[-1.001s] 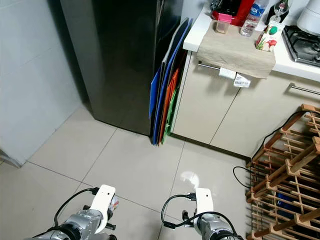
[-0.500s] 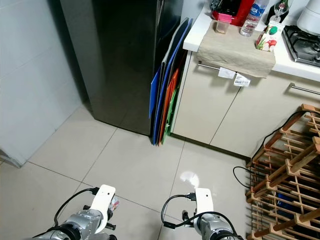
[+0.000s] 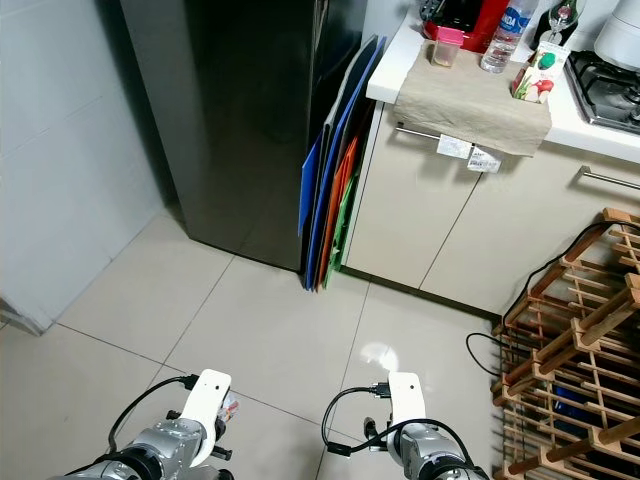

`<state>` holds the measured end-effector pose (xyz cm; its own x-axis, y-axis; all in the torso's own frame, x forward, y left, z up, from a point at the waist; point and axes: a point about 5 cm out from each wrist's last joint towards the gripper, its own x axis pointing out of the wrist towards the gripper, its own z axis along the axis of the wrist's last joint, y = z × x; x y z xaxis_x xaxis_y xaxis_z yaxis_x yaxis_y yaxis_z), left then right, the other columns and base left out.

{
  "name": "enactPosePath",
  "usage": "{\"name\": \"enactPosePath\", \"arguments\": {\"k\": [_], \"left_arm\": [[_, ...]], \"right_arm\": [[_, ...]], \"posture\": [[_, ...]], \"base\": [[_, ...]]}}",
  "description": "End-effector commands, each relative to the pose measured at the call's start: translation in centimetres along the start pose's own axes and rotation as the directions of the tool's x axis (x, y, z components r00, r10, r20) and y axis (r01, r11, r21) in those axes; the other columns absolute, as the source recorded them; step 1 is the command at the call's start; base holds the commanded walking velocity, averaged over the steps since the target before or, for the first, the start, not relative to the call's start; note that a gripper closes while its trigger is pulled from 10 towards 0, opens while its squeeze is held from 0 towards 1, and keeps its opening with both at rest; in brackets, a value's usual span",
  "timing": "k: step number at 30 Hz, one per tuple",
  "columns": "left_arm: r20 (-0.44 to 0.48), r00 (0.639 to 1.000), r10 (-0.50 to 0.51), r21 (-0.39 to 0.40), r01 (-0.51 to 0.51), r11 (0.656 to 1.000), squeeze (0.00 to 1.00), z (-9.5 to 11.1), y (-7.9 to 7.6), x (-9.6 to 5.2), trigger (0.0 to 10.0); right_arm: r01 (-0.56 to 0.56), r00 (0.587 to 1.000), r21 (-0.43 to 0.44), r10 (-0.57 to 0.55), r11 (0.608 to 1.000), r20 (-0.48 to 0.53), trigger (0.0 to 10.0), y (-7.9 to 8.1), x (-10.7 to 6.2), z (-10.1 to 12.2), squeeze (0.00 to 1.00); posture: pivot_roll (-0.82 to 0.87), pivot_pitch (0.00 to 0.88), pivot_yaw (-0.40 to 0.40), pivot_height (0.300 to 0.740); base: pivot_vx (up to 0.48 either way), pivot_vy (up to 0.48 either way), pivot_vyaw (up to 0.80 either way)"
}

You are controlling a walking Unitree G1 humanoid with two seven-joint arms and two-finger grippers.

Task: Restocking fridge

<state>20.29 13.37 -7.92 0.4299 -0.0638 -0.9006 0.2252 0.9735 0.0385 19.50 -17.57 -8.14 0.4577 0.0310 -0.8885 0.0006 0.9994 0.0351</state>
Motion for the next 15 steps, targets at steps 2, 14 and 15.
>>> {"name": "enactPosePath", "arguments": {"k": [2, 14, 15], "left_arm": [[0.045, 0.999, -0.007, -0.05, 0.009, 0.999, 0.0, 0.2, -0.2, 0.0, 10.0], [0.759, 0.636, 0.135, -0.165, -0.013, 0.986, 0.0, 17.7, 5.0, -7.2, 10.0], [0.798, 0.585, 0.146, -0.153, -0.038, 0.988, 0.0, 18.4, 5.3, -8.1, 10.0]], "right_arm": [[-0.005, 0.998, -0.002, 0.005, 1.0, 0.058, 10.0, -0.1, 0.0, 0.7, 0.15], [0.012, 0.716, -0.155, 0.1, 0.988, 0.691, 10.0, 2.0, -4.5, 16.0, 0.15], [0.023, 0.672, -0.16, 0.104, 0.987, 0.734, 10.0, 2.0, -5.3, 16.8, 0.15]], "posture": [[-0.06, 0.0, -0.015, 0.74], [-0.03, 0.0, -0.018, 0.74], [-0.02, 0.0, -0.024, 0.74]], "base": [[0.0, 0.0, 0.0], [0.0, 0.0, 0.0], [0.0, 0.0, 0.0]]}}
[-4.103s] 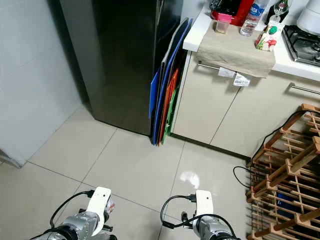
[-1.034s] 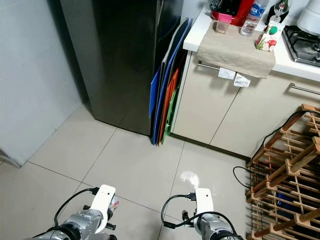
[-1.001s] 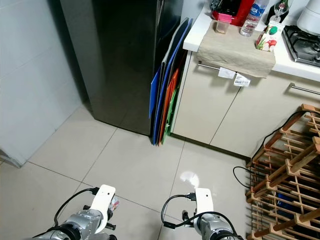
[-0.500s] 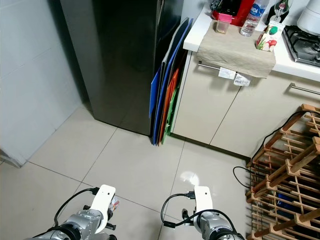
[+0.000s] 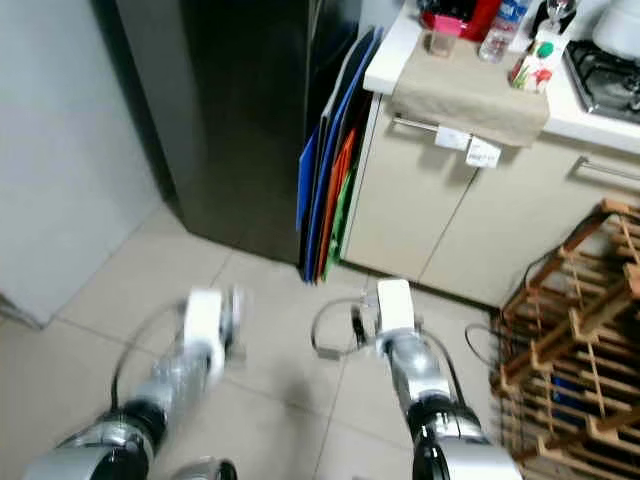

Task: Restocking fridge

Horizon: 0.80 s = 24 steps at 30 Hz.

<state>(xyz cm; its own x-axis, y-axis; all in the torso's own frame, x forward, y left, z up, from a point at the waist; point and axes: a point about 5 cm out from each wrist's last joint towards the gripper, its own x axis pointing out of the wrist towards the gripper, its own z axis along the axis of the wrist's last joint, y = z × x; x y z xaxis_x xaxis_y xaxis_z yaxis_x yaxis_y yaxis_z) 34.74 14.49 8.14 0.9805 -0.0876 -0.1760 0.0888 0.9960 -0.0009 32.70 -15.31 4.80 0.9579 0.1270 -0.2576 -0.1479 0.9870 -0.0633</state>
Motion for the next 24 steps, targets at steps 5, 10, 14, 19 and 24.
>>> {"name": "enactPosePath", "arguments": {"k": [5, 10, 14, 19, 24], "left_arm": [[0.279, 0.958, 0.062, 0.033, -0.074, 0.997, 0.0, 5.4, 1.6, -2.3, 10.0], [0.33, 0.938, 0.107, 0.02, -0.12, 0.993, 0.0, 6.6, 2.3, -4.5, 10.0], [0.227, 0.969, 0.098, -0.049, -0.089, 0.995, 0.0, 4.1, 2.3, -7.3, 10.0], [0.219, 0.976, -0.001, 0.034, -0.007, 0.999, 0.0, 2.8, 1.8, -10.5, 10.0], [0.2, 0.979, -0.037, 0.05, 0.028, 0.998, 0.0, 2.2, 1.5, -10.8, 10.0]], "right_arm": [[0.056, 0.958, 0.017, -0.059, 0.998, 0.28, 10.0, -1.8, -2.7, 4.8, 0.15], [0.145, 0.908, 0.032, -0.146, 0.989, 0.391, 10.0, -3.0, -5.8, 5.9, 0.16], [0.252, 0.848, 0.037, -0.239, 0.967, 0.472, 10.0, -4.3, -9.6, 6.1, 0.16], [0.26, 0.877, 0.042, -0.254, 0.965, 0.408, 10.0, -4.5, -11.6, 4.6, 0.15], [0.23, 0.895, 0.059, -0.235, 0.971, 0.379, 10.0, -4.2, -11.0, 4.1, 0.16]], "posture": [[-0.01, 0.0, -0.015, 0.74], [-0.01, 0.0, -0.016, 0.74], [-0.03, 0.0, -0.017, 0.74], [-0.04, 0.0, -0.02, 0.74], [-0.04, 0.0, -0.02, 0.74]], "base": [[0.0, 0.0, 0.0], [0.0, 0.0, 0.0], [0.0, 0.0, 0.0], [0.0, 0.0, 0.0], [0.0, 0.0, 0.0]]}}
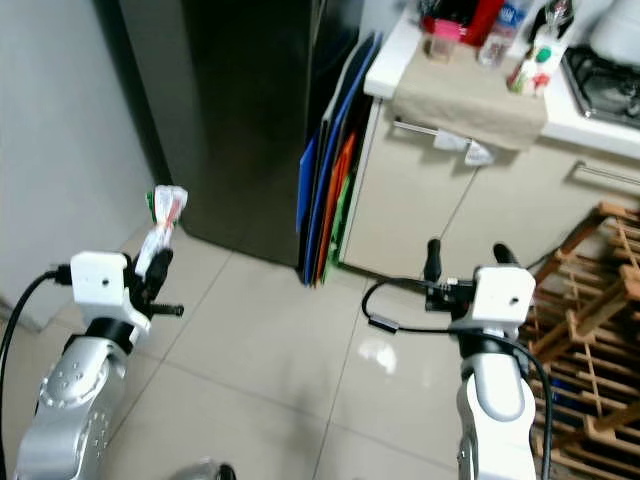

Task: Restocking fridge

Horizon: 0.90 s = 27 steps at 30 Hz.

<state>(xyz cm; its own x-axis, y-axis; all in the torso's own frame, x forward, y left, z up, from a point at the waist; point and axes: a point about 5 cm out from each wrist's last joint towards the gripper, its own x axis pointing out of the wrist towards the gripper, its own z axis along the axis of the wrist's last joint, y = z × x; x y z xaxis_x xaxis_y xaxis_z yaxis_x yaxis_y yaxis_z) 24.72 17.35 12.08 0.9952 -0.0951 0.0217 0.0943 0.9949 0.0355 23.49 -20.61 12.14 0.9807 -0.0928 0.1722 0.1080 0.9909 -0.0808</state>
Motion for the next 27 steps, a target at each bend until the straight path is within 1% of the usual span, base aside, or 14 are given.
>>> {"name": "enactPosePath", "arguments": {"k": [1, 2, 4, 5, 6, 11, 12, 18, 20, 24, 27], "left_arm": [[0.004, 1.0, -0.031, 0.007, 0.031, 1.0, 0.0, 0.2, -0.4, 0.0, 10.0], [0.011, 0.999, -0.042, 0.013, 0.042, 0.999, 0.0, 0.4, -0.9, 0.4, 10.0], [0.011, 0.999, -0.042, 0.013, 0.042, 0.999, 0.0, 0.4, -0.9, 0.4, 10.0], [0.029, 0.999, -0.036, 0.008, 0.035, 0.999, 0.0, 1.3, -1.2, 1.5, 10.0], [0.031, 0.999, -0.03, 0.001, 0.03, 1.0, 0.0, 1.5, -1.1, 1.9, 10.0], [0.044, 0.996, -0.071, -0.015, 0.072, 0.997, 0.0, 2.2, -1.1, 2.4, 10.0], [0.058, 0.993, -0.098, -0.025, 0.1, 0.995, 0.0, 2.3, -1.0, 2.6, 10.0], [0.077, 0.989, -0.126, -0.024, 0.128, 0.991, 0.0, 2.4, -1.2, 2.9, 10.0], [0.096, 0.983, -0.158, -0.025, 0.161, 0.987, 0.0, 2.7, -1.6, 3.4, 10.0], [0.097, 0.977, -0.187, -0.045, 0.192, 0.98, 0.0, 2.7, -2.1, 4.0, 10.0], [0.087, 0.977, -0.197, -0.048, 0.202, 0.978, 0.0, 2.6, -2.3, 4.3, 10.0]], "right_arm": [[-0.014, 1.0, 0.02, 0.014, 1.0, -0.022, 10.0, 0.3, 0.3, -0.3, 0.16], [-0.033, 0.999, 0.024, 0.034, 0.999, -0.027, 10.0, 0.7, 0.7, -0.4, 0.16], [-0.033, 0.999, 0.024, 0.034, 0.999, -0.027, 10.0, 0.7, 0.7, -0.4, 0.16], [-0.06, 0.997, 0.045, 0.061, 0.997, -0.036, 10.0, 1.5, 1.8, -0.5, 0.15], [-0.067, 0.997, 0.052, 0.069, 0.996, -0.038, 10.0, 1.7, 2.1, -0.5, 0.15], [-0.093, 0.994, 0.053, 0.096, 0.994, -0.05, 10.0, 2.3, 2.3, -0.5, 0.15], [-0.095, 0.993, 0.052, 0.098, 0.994, -0.059, 10.0, 2.5, 2.3, -0.7, 0.15], [-0.099, 0.993, 0.051, 0.102, 0.994, -0.059, 10.0, 2.7, 2.3, -0.6, 0.15], [-0.096, 0.994, 0.043, 0.098, 0.994, -0.055, 10.0, 2.5, 2.3, -0.5, 0.15], [-0.085, 0.995, 0.032, 0.086, 0.996, -0.052, 10.0, 2.3, 2.3, -0.3, 0.15], [-0.084, 0.995, 0.03, 0.085, 0.996, -0.051, 10.0, 2.2, 2.3, -0.2, 0.15]], "posture": [[-0.04, 0.0, -0.02, 0.74], [-0.04, 0.0, -0.019, 0.74], [-0.04, 0.0, -0.019, 0.74], [-0.04, 0.0, -0.012, 0.74], [-0.04, 0.0, -0.012, 0.74], [-0.04, 0.0, -0.007, 0.74], [-0.04, 0.0, -0.007, 0.74], [-0.05, 0.0, -0.008, 0.74], [-0.06, 0.0, -0.008, 0.74], [-0.08, 0.0, -0.001, 0.74], [-0.08, 0.0, -0.001, 0.74]], "base": [[0.0, 0.0, 0.0], [0.0, 0.0, 0.0], [0.0, 0.0, 0.0], [0.0, 0.0, -0.79], [0.0, 0.0, -0.79], [0.0, 0.0, -0.79], [0.0, -0.469, -0.79], [0.0, -0.469, -0.79], [0.0, -0.467, -0.79], [0.0, -0.459, -0.79], [0.16, 0.0, -0.78]]}}
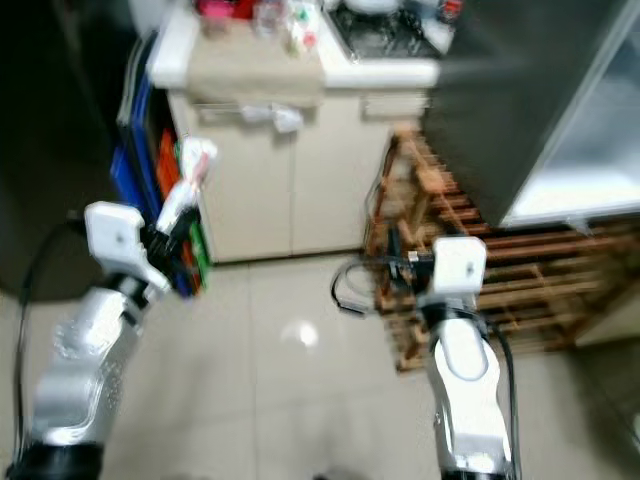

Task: Restocking fridge

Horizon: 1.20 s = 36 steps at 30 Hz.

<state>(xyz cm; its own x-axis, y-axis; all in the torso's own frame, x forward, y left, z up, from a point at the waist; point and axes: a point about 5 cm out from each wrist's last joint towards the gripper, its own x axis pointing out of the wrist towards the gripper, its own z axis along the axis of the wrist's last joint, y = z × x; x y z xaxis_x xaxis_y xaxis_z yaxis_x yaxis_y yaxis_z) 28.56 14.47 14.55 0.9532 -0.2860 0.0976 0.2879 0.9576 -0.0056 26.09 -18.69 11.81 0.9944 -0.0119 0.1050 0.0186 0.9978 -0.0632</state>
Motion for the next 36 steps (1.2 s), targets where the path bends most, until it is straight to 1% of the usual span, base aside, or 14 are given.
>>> {"name": "enactPosePath", "arguments": {"k": [1, 3, 12, 13, 17, 20, 27, 36], "left_arm": [[-0.003, 1.0, -0.011, -0.004, 0.011, 1.0, 0.0, 0.1, 0.0, 0.3, 10.0], [-0.023, 1.0, 0.002, -0.005, -0.002, 1.0, 0.0, -0.2, -0.1, 0.6, 10.0], [-0.028, 0.999, 0.021, -0.008, -0.021, 1.0, 0.0, -0.4, -0.2, 0.9, 10.0], [-0.03, 0.999, 0.022, -0.018, -0.023, 1.0, 0.0, -0.5, -0.3, 1.0, 10.0], [-0.029, 1.0, 0.008, -0.016, -0.009, 1.0, 0.0, -0.4, -0.6, 1.2, 10.0], [-0.004, 1.0, -0.012, -0.033, 0.012, 0.999, 0.0, -0.1, -0.9, 1.3, 10.0], [-0.001, 1.0, -0.027, -0.014, 0.027, 1.0, 0.0, 0.0, -1.4, 1.6, 10.0], [0.004, 1.0, -0.025, -0.038, 0.025, 0.999, 0.0, 0.0, -1.5, 2.0, 10.0]], "right_arm": [[0.004, 1.0, -0.002, -0.004, 1.0, 0.008, 10.0, 0.0, 0.0, 0.4, 0.15], [0.007, 1.0, -0.003, -0.007, 1.0, 0.008, 10.0, 0.1, 0.1, 0.5, 0.15], [-0.001, 1.0, -0.017, 0.001, 1.0, 0.006, 10.0, 0.4, 0.4, 0.6, 0.15], [-0.002, 1.0, -0.023, 0.002, 1.0, -0.002, 10.0, 0.4, 0.5, 0.5, 0.15], [-0.01, 1.0, -0.022, 0.01, 1.0, -0.009, 10.0, 0.5, 0.6, 0.5, 0.15], [-0.014, 1.0, -0.022, 0.014, 1.0, -0.008, 10.0, 0.5, 0.6, 0.5, 0.15], [-0.009, 1.0, -0.022, 0.009, 1.0, -0.009, 10.0, 0.4, 0.7, 0.4, 0.15], [-0.014, 1.0, -0.033, 0.014, 0.999, -0.009, 10.0, 0.1, 1.0, 0.5, 0.15]], "posture": [[-0.09, 0.0, 0.005, 0.74], [-0.09, 0.0, 0.005, 0.74], [-0.09, 0.0, 0.006, 0.74], [-0.09, 0.0, 0.006, 0.74], [-0.09, 0.0, 0.006, 0.74], [-0.09, 0.0, 0.007, 0.74], [-0.1, 0.0, 0.013, 0.74], [-0.11, 0.0, 0.013, 0.74]], "base": [[0.0, 0.0, -0.79], [0.0, 0.0, -0.79], [0.0, 0.0, -0.79], [0.0, 0.0, 0.0], [0.0, 0.0, 0.0], [0.304, 0.0, 0.0], [0.442, 0.0, 0.0], [0.443, 0.0, 0.0]]}}
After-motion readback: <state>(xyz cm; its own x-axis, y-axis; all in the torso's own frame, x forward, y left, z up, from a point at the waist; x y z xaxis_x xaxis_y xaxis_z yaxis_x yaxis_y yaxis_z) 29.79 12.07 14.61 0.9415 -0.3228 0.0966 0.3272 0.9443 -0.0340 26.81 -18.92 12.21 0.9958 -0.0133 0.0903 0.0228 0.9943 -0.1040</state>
